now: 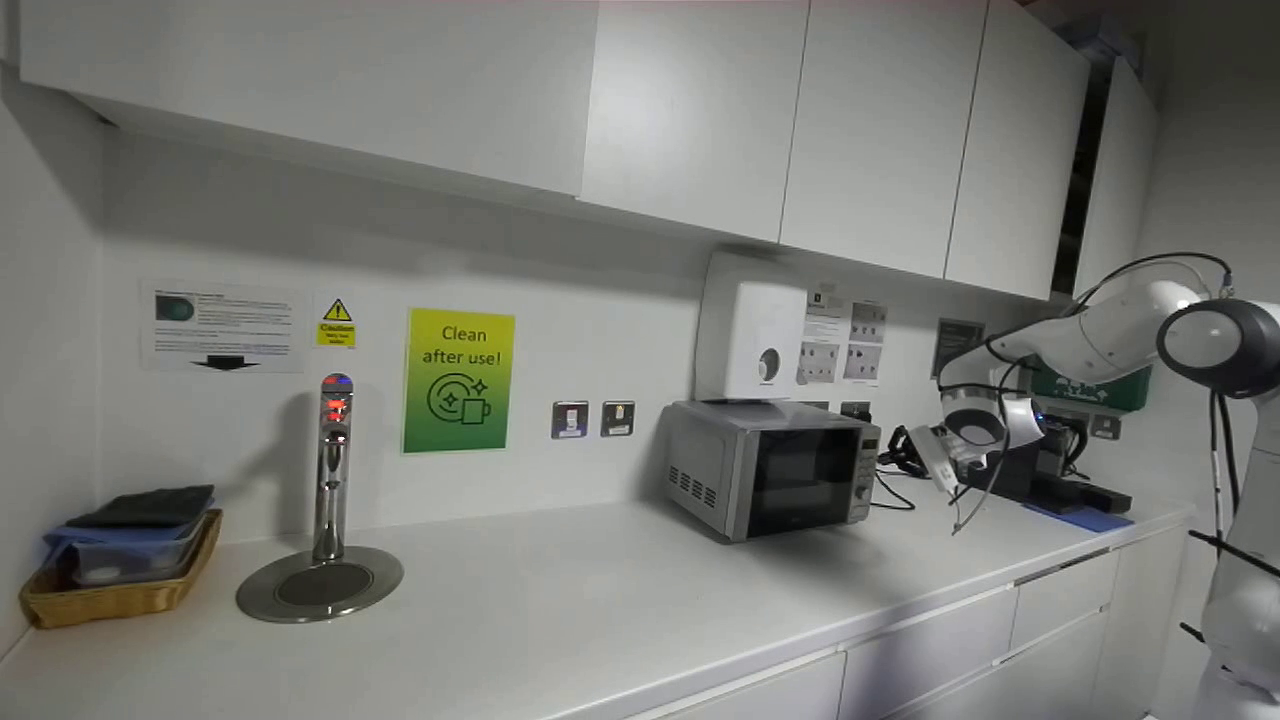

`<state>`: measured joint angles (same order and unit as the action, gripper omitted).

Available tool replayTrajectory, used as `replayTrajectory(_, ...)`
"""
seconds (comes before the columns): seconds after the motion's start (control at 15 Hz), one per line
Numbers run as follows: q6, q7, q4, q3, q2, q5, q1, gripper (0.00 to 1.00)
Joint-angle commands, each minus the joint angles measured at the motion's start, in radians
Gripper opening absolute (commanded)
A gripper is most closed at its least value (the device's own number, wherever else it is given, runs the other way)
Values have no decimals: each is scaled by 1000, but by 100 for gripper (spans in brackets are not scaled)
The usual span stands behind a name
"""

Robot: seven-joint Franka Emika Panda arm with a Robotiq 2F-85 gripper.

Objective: Press a button on the microwave

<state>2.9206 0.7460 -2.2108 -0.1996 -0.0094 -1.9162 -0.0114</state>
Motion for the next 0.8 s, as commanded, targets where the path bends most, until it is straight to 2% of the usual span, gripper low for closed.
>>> replayTrajectory(0.0,-10,56,24,-4,3,-57,5,0)
replayTrajectory(0.73,-1,92,42,-6,24,-82,7,0)
